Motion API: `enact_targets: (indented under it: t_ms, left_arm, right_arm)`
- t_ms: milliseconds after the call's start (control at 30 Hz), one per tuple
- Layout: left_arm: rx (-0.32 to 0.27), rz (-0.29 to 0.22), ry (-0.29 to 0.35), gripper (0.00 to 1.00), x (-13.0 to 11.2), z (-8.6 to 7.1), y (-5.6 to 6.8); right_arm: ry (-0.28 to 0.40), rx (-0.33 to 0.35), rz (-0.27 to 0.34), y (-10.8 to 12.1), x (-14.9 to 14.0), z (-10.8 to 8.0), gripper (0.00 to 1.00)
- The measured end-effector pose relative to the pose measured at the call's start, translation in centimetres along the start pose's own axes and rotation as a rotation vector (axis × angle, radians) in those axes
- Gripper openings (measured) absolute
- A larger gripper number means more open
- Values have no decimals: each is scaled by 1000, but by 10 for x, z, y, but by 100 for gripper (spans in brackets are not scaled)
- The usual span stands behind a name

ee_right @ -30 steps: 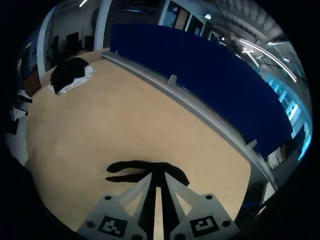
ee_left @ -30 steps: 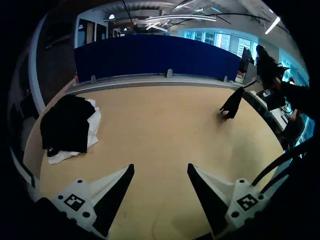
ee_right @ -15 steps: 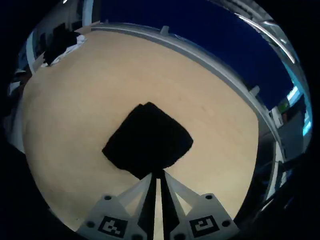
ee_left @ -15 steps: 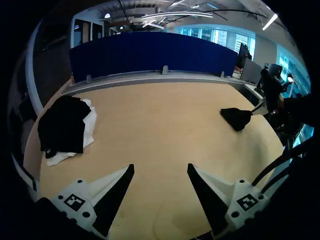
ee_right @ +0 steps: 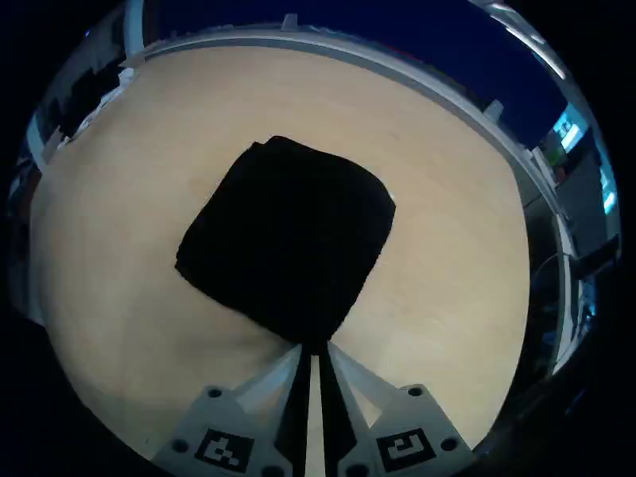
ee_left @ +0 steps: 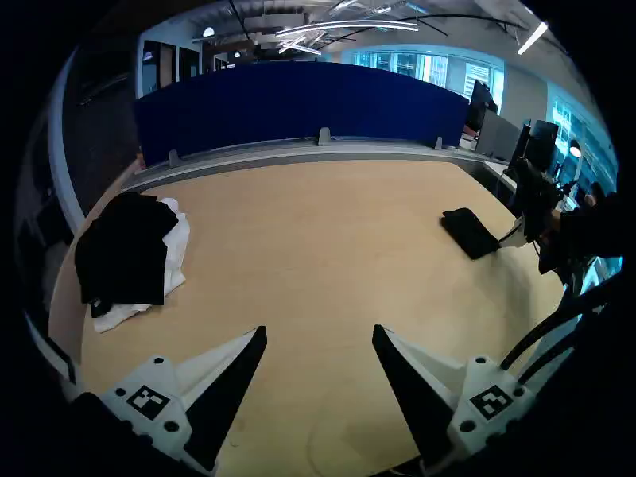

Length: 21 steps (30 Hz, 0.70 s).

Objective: Fold towel

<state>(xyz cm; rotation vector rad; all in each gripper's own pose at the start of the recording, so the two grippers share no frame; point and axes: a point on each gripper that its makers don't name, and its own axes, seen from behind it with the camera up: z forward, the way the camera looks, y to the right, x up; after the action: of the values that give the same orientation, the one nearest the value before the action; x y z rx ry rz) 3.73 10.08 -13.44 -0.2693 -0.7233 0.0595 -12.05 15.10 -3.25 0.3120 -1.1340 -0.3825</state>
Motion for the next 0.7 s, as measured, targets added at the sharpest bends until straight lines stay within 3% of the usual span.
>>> enact_targets:
  t_ms: [167, 233, 500, 700]
  left_arm:
    - [2, 9, 1, 99, 2, -1, 0]
    - [1, 10, 2, 99, 3, -1, -1]
    - [1, 7, 6, 99, 6, -3, -2]
    - [-1, 11, 7, 99, 8, -4, -3]
  right_arm:
    - [2, -16, 17, 2, 0, 2, 12]
    - [5, -19, 20, 2, 0, 1, 20]
    - [18, -22, 14, -3, -4, -8, 67]
    - [91, -16, 50, -13, 15, -14, 99]
